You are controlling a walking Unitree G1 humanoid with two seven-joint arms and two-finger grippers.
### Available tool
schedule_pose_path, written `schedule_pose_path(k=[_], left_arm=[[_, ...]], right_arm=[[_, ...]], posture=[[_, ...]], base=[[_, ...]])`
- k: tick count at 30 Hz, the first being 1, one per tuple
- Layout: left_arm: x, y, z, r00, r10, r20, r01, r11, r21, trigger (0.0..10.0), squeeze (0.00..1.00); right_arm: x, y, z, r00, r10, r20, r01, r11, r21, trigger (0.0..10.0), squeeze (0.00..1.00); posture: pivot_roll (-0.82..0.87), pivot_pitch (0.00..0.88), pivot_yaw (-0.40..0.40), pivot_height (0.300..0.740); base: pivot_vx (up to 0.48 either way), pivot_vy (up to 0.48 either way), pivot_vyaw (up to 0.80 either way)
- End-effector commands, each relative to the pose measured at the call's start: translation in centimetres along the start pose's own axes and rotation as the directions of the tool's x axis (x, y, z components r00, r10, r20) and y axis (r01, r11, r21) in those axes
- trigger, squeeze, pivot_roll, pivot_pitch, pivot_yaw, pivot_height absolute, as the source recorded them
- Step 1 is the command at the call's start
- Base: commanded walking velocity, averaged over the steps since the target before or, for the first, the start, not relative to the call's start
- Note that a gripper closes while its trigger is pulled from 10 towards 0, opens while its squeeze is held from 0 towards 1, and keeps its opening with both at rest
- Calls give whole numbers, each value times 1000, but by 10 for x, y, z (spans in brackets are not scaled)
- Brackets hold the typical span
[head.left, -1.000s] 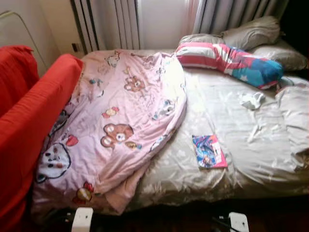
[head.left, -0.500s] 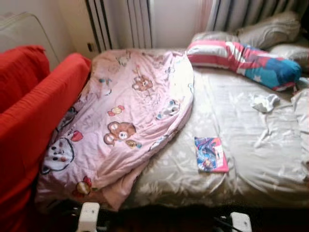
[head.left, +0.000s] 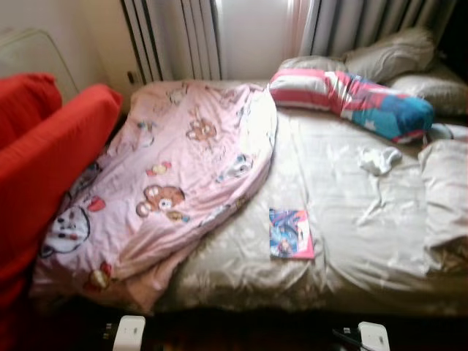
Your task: Clean up the room
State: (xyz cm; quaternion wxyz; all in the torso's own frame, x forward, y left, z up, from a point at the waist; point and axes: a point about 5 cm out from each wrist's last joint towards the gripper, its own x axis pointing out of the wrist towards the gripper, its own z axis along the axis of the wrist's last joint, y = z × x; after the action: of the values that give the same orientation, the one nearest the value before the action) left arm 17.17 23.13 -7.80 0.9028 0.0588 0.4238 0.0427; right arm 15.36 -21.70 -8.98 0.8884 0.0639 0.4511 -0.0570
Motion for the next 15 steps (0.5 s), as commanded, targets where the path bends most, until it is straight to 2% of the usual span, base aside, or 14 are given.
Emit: schedule_pose_path(k=[1, 11, 15], left_arm=[[-3, 5, -8, 1000, 11, -27, -12, 1000, -4, 10000, 0], [-4, 12, -10, 999, 14, -35, -14, 1000, -4, 10000, 0], [-2, 7, -6, 999, 9, -31, -9, 1000, 1, 10000, 0]], right_arm=[[1, 7, -2, 1000, 15, -3, -15, 1000, 3, 10000, 0], [1, 6, -2, 1000, 12, -3, -12, 1000, 1, 10000, 0], [1, 6, -2, 1000, 11, -4, -11, 1000, 2, 10000, 0]], posture=[[151, 51, 5, 740], [141, 52, 6, 740], [140, 52, 4, 740]], base=[[0, -315, 0], [0, -317, 0], [0, -317, 0]])
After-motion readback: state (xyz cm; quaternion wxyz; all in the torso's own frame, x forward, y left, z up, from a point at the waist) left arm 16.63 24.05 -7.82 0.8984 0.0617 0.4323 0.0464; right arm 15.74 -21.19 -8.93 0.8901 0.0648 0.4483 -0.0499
